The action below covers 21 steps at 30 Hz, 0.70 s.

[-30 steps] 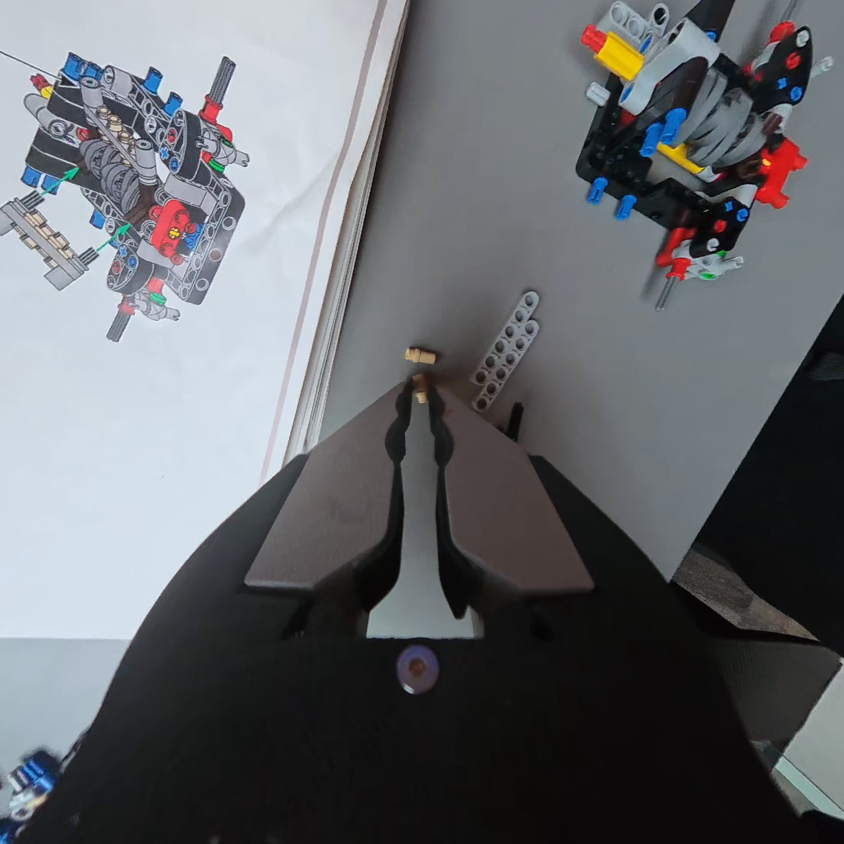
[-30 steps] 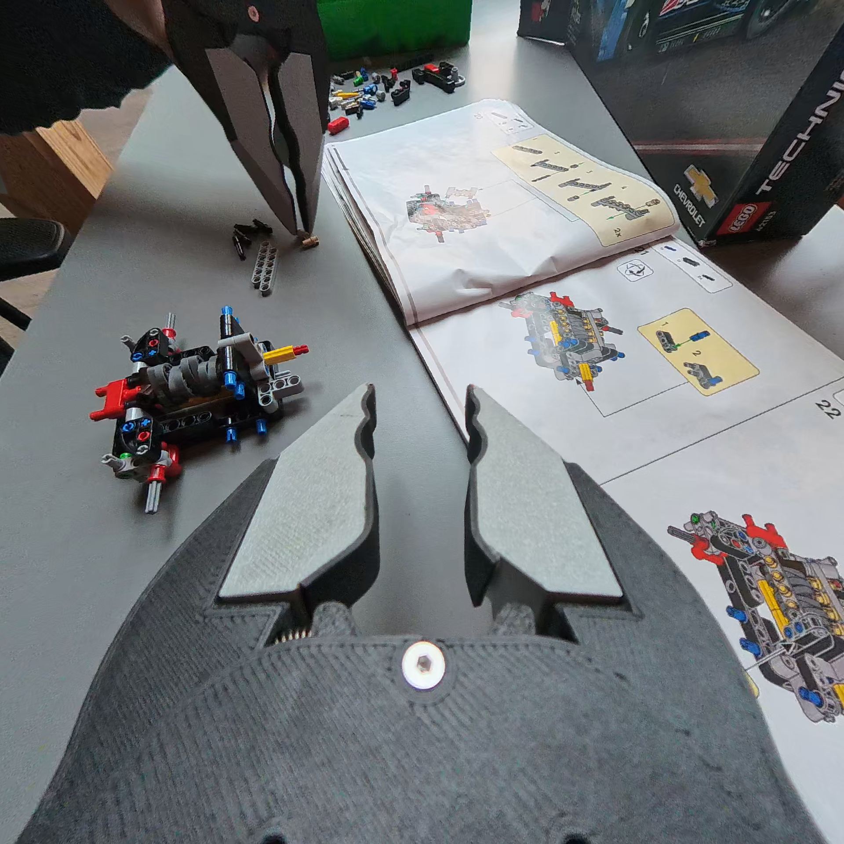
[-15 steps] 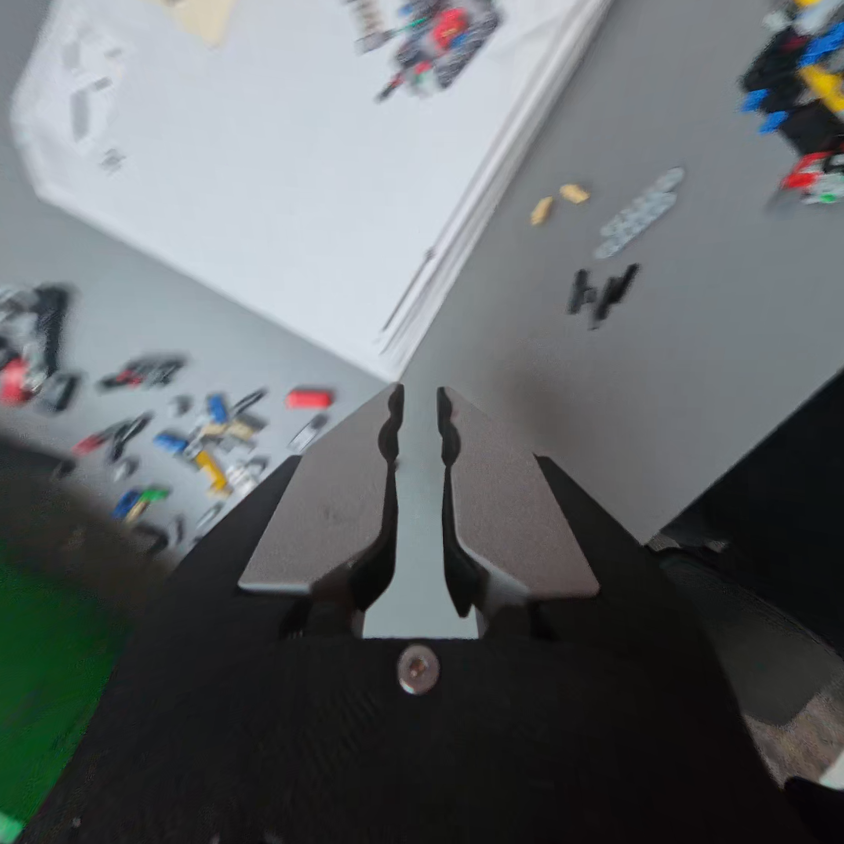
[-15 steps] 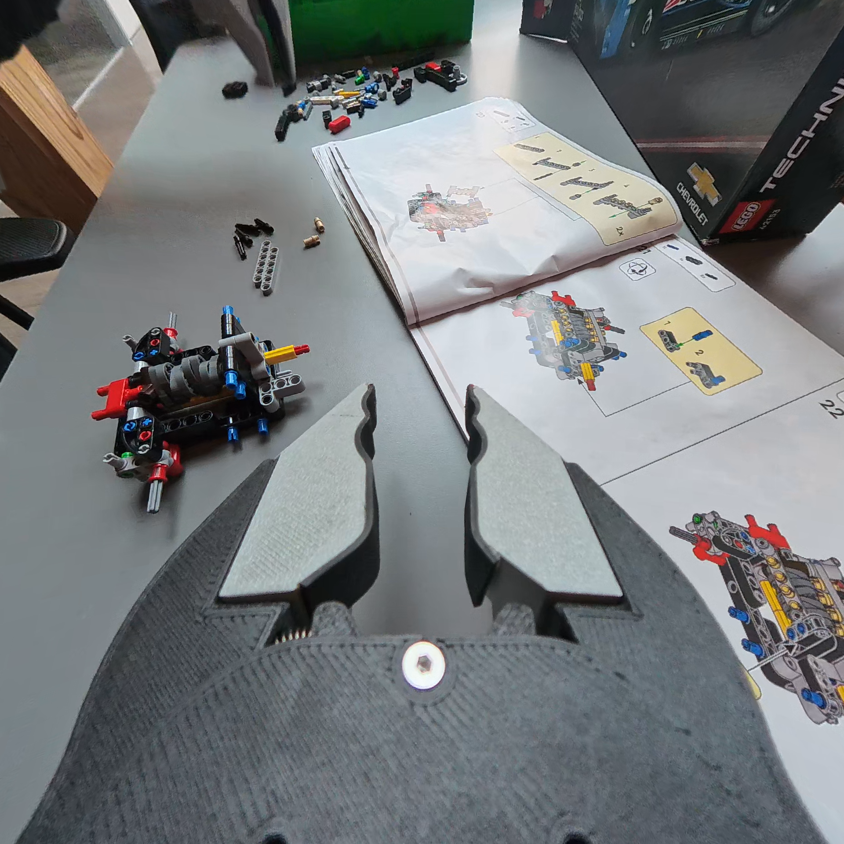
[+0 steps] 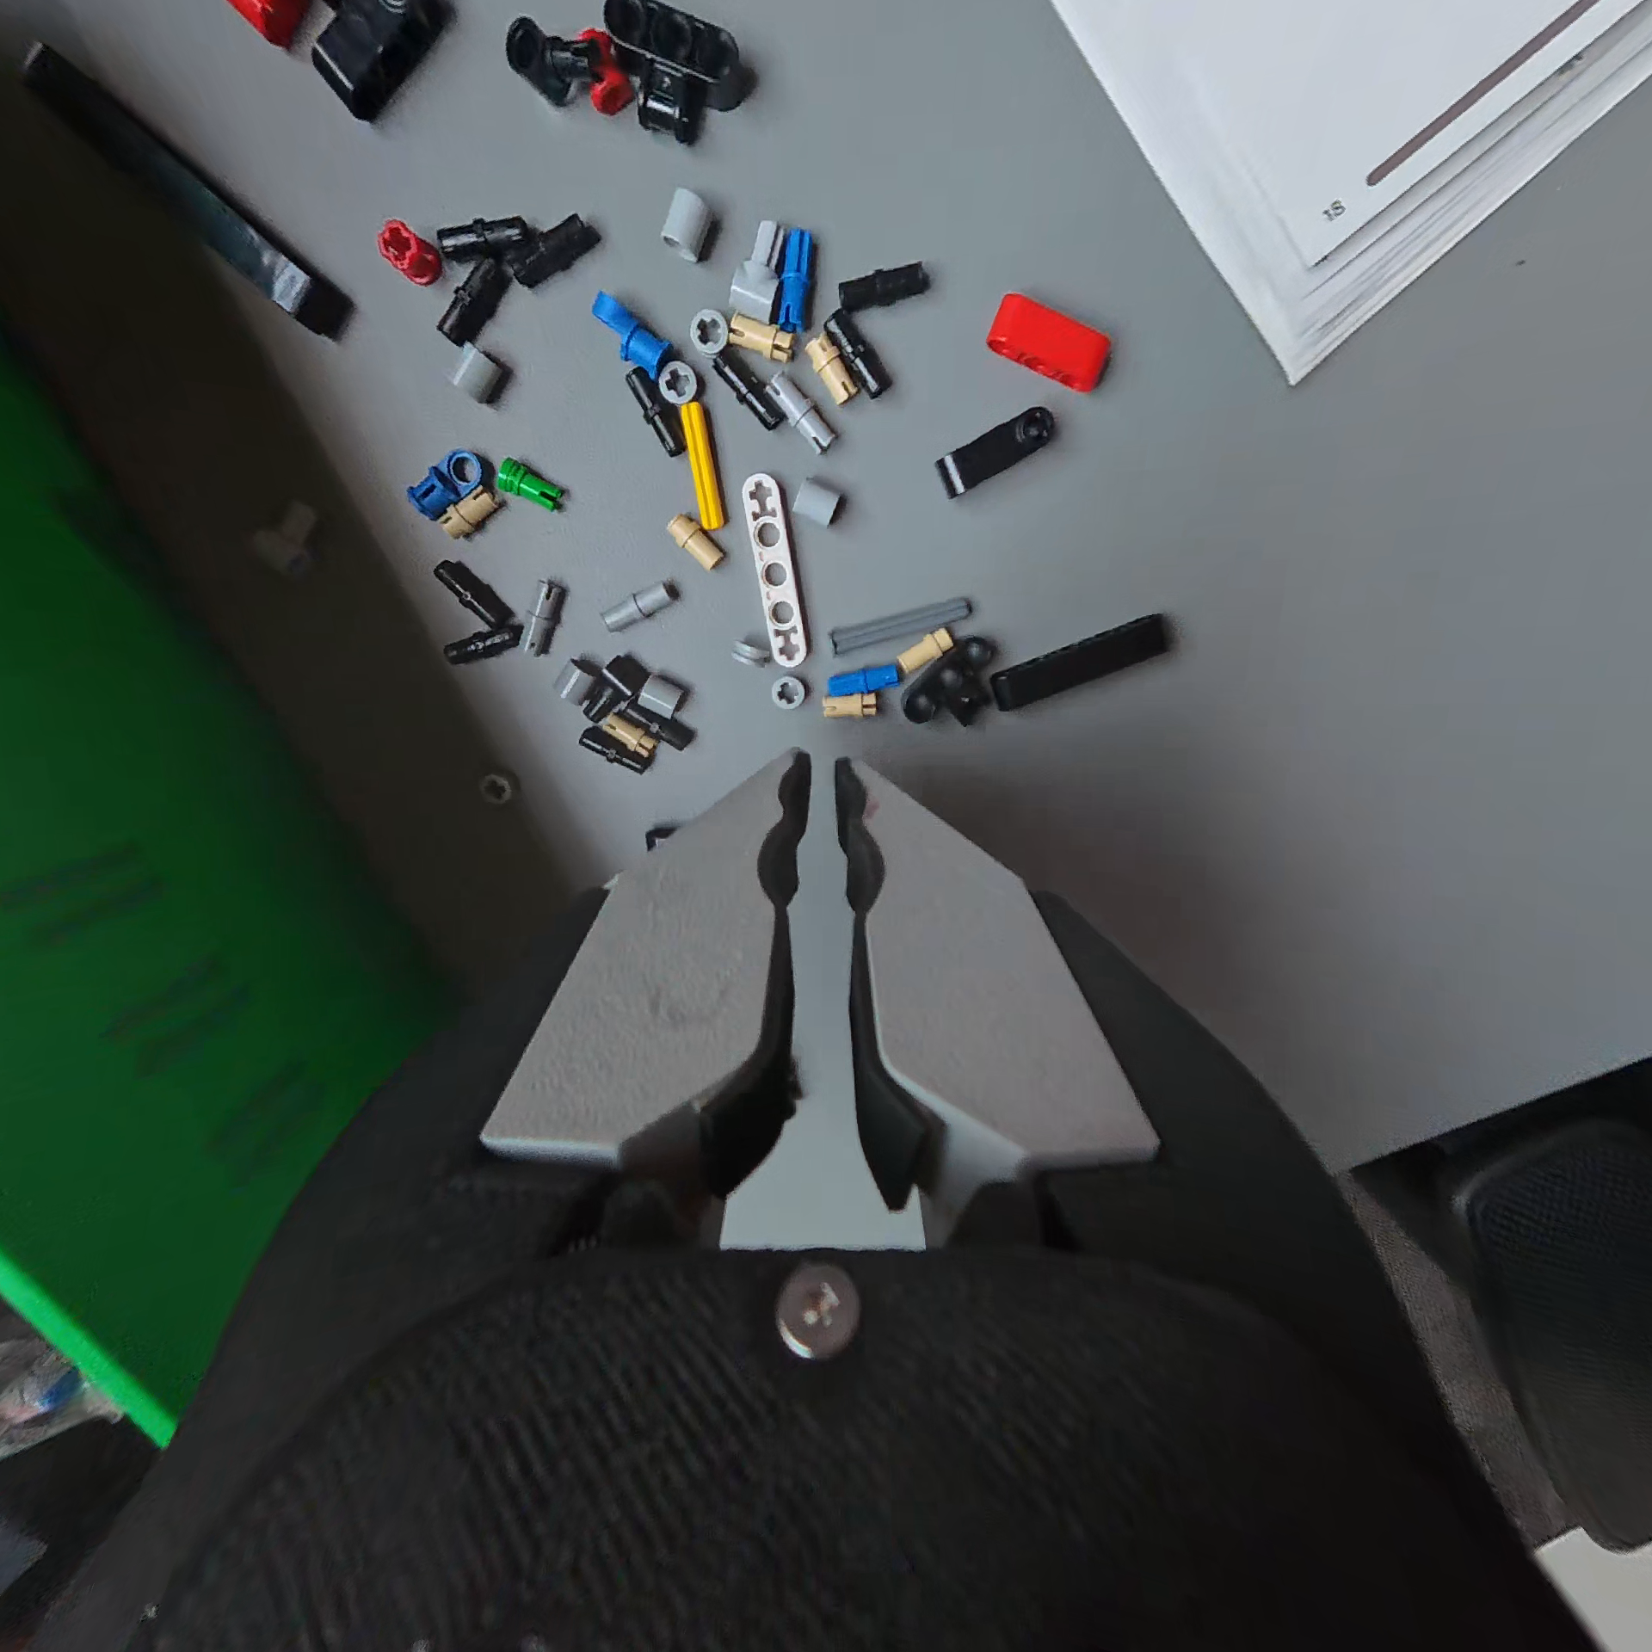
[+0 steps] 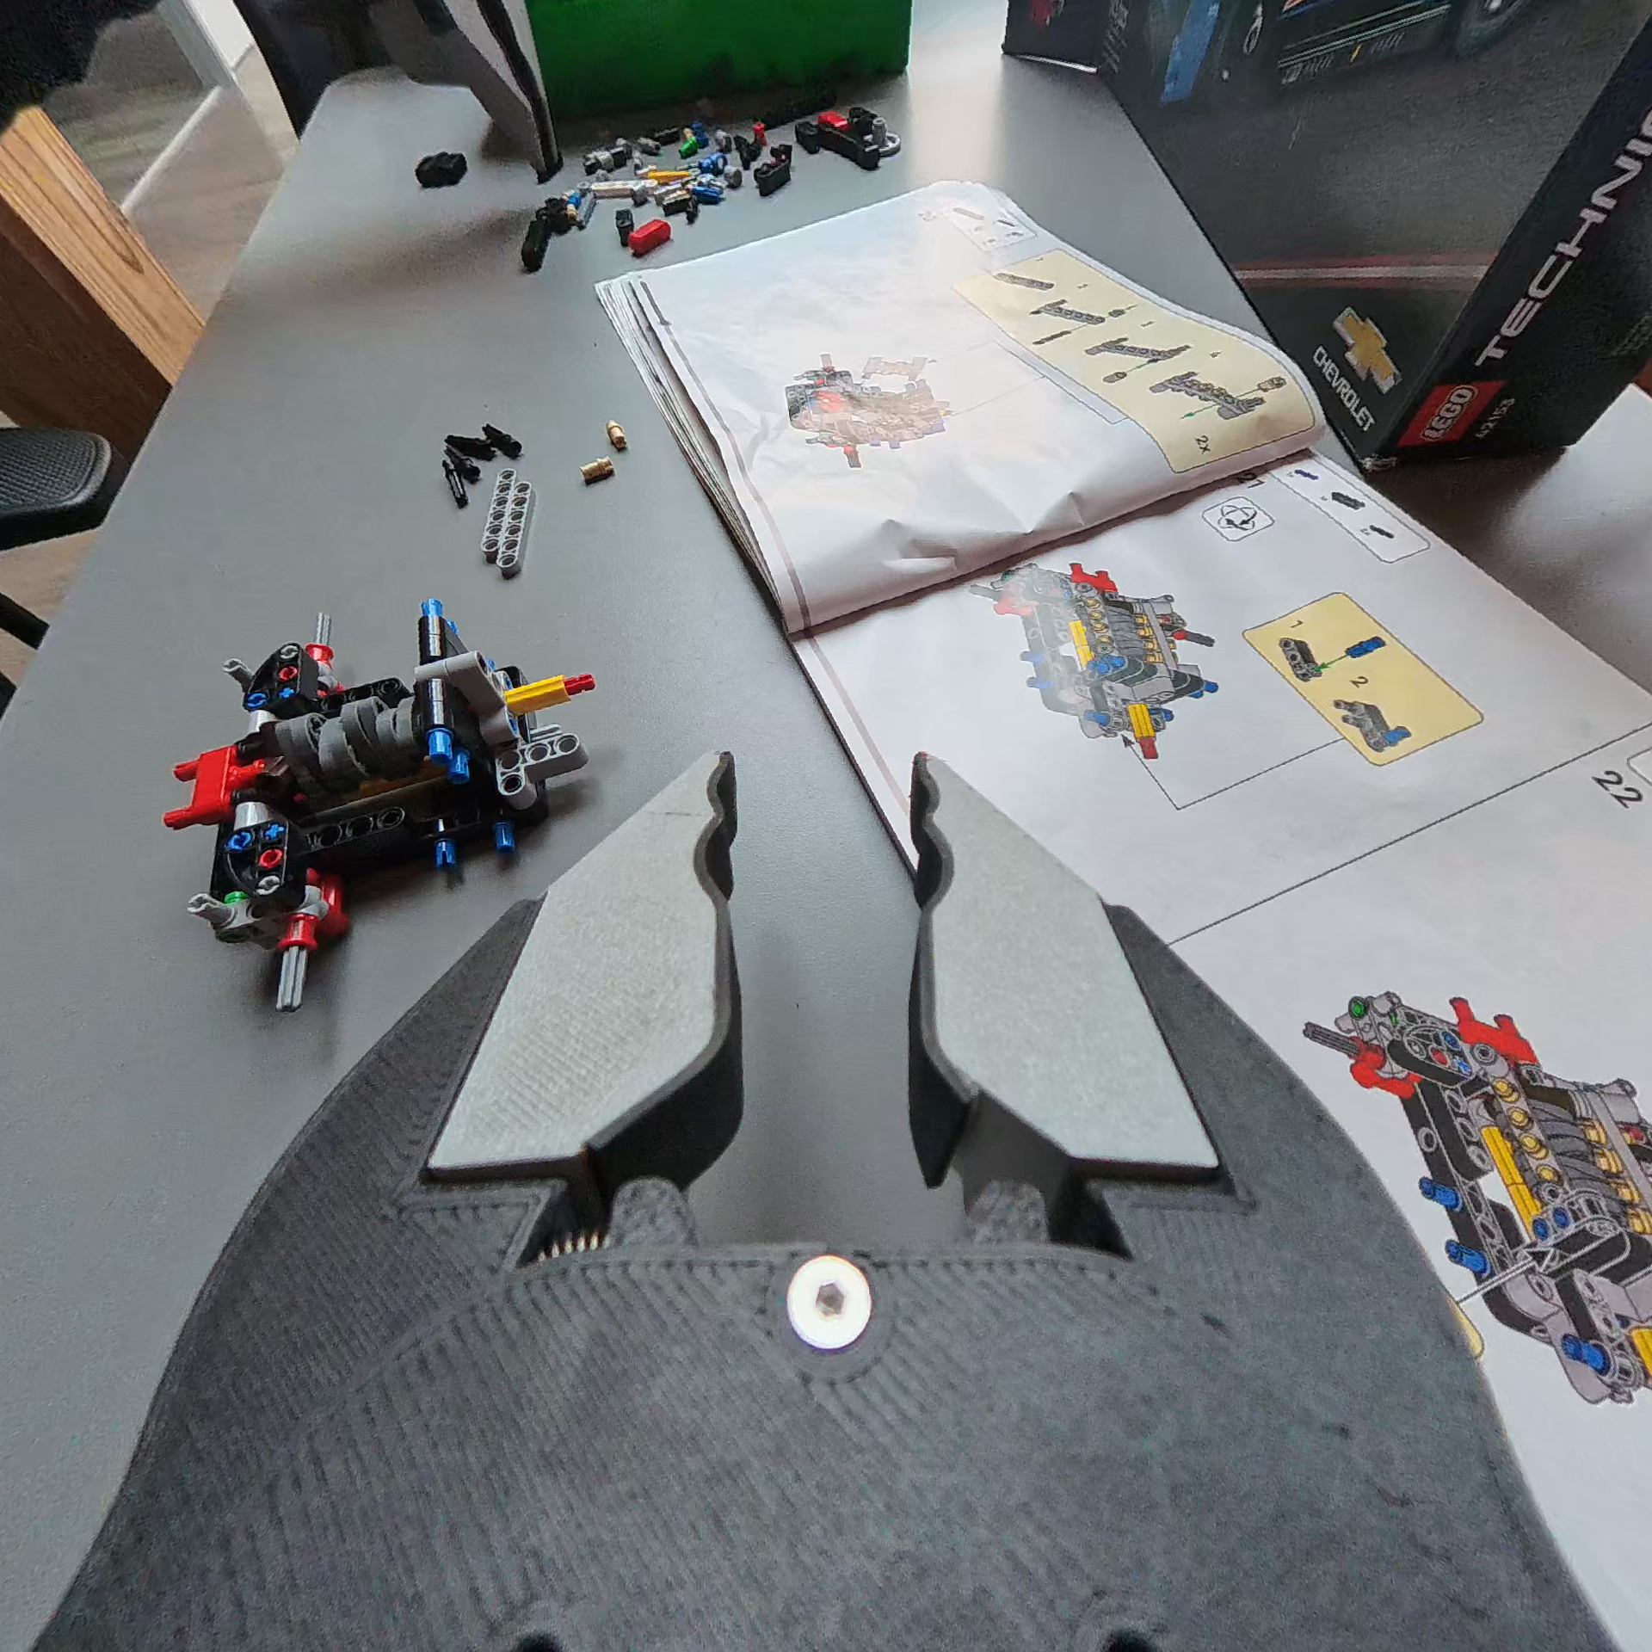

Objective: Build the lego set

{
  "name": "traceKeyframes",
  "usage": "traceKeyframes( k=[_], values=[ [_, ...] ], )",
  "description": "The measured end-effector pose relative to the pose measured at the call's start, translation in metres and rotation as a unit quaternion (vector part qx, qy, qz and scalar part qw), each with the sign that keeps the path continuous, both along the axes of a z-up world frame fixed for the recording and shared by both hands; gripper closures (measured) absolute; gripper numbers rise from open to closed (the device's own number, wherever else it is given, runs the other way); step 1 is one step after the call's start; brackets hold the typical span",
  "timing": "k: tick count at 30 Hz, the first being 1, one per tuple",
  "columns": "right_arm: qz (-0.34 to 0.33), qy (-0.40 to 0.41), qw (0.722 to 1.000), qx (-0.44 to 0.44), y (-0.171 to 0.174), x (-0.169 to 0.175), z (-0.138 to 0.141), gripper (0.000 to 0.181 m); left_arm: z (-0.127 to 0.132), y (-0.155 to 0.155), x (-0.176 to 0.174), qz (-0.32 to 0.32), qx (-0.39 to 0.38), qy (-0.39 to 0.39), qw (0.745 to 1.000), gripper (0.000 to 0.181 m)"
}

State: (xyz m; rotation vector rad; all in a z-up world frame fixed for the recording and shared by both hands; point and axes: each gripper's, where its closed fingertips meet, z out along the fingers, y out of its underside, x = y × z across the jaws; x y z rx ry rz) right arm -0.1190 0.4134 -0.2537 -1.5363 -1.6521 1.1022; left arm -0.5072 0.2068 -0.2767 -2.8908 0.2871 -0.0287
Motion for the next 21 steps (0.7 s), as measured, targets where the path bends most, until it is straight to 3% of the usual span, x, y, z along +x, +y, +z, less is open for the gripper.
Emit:
traceKeyframes(
  k=[21],
  values=[
    [0.003, 0.000, 1.000, -0.003, -0.001, 0.000, 0.000, 0.146, -0.010, 0.010, 0.005, -0.013, -0.014, -0.013, 1.000, 0.171]
  ],
)
